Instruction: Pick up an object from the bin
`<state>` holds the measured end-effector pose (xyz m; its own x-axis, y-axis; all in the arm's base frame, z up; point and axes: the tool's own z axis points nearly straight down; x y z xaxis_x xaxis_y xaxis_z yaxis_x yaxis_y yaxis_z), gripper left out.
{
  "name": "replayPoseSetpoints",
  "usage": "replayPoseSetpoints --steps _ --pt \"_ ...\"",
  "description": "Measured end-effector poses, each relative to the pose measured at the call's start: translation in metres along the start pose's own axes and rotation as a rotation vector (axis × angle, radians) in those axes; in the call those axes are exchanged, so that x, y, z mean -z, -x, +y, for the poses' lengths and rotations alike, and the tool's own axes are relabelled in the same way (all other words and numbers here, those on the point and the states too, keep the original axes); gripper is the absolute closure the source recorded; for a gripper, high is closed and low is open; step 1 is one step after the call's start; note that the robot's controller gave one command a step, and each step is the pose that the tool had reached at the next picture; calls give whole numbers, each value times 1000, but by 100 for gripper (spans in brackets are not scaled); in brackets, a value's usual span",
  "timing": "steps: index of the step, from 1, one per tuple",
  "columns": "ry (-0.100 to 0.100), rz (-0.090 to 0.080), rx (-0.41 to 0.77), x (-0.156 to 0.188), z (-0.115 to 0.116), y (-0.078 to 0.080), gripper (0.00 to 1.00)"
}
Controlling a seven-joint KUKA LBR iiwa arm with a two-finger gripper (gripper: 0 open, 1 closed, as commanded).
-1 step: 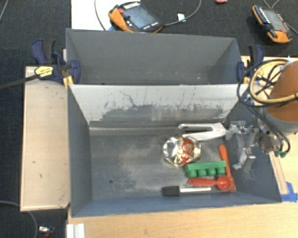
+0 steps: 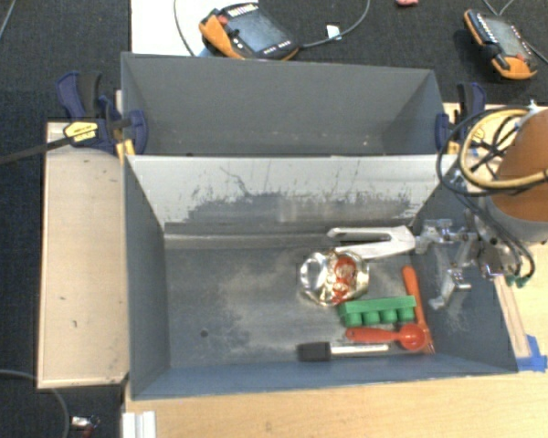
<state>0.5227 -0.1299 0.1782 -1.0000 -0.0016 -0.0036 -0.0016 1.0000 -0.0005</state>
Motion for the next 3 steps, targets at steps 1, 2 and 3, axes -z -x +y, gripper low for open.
replayPoseSetpoints --steps 1,2,3 --pt "0 -2 -187 -69 -12 13 0" --pt "0 -6 -225 -34 -2 -16 0" --pt "3 11 -401 -106 84 -38 0"
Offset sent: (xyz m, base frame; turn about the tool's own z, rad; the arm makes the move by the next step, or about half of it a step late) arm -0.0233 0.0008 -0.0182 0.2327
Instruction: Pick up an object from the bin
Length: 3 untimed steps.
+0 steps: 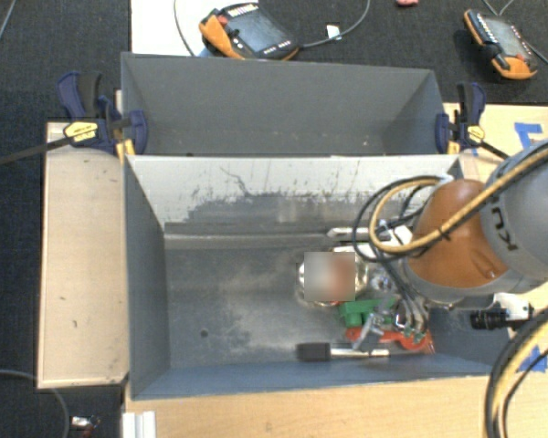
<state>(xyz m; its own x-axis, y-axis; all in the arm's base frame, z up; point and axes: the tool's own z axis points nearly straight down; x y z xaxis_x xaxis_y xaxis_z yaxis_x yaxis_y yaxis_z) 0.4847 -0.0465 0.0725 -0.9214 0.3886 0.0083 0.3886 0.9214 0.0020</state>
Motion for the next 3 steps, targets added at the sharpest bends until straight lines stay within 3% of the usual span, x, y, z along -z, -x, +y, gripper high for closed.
replayPoseSetpoints --steps 1,2,3 --pt "-8 -23 470 32 -4 51 0" --pt "-4 -10 528 29 27 15 0" --pt "-6 -28 417 1 -7 33 0"
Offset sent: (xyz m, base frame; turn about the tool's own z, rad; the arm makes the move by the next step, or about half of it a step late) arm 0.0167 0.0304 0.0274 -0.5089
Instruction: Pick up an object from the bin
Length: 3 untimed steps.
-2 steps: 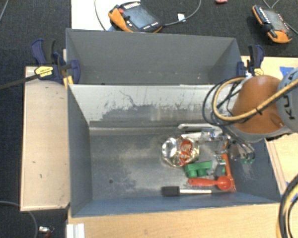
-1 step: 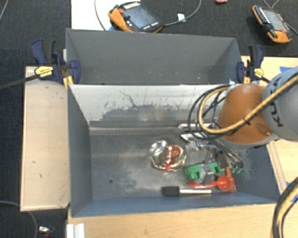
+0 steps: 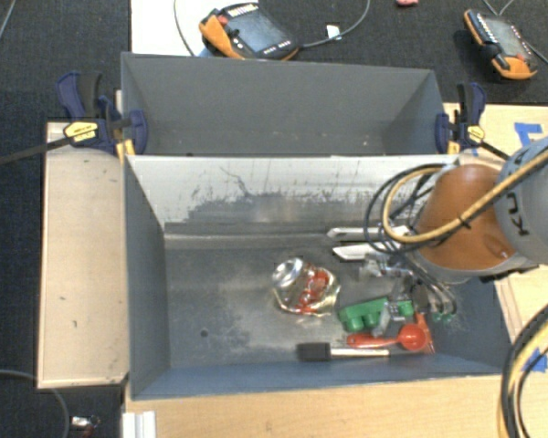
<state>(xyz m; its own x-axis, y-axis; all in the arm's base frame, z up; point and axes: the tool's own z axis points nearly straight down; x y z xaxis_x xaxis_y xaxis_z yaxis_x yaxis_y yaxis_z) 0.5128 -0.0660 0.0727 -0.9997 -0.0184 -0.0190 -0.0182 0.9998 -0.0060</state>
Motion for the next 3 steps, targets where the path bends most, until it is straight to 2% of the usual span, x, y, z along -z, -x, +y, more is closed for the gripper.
replayPoseSetpoints --steps 1,2,3 --pt "7 9 -178 19 56 2 0" --pt "-3 1 -39 -2 78 18 100" --pt "-3 1 -37 -2 78 17 100"
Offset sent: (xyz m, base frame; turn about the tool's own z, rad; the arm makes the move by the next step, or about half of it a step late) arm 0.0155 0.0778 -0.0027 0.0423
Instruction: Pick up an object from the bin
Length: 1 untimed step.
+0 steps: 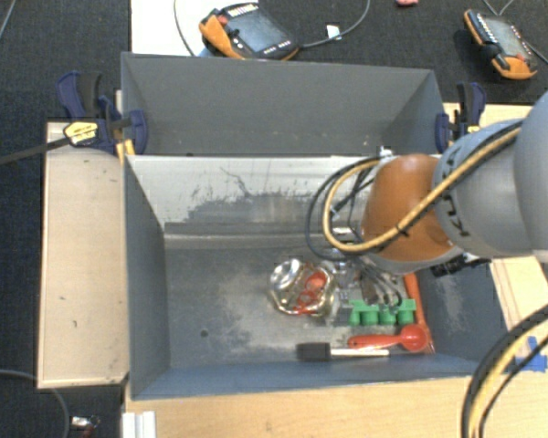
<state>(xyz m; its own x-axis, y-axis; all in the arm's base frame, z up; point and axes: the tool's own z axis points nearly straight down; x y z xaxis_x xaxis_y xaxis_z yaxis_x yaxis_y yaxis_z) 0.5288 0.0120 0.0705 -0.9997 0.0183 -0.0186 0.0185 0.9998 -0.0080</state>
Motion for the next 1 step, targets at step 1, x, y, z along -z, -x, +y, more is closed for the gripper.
replayPoseSetpoints --steps 1 --pt "1 -10 -11 73 -2 3 100"
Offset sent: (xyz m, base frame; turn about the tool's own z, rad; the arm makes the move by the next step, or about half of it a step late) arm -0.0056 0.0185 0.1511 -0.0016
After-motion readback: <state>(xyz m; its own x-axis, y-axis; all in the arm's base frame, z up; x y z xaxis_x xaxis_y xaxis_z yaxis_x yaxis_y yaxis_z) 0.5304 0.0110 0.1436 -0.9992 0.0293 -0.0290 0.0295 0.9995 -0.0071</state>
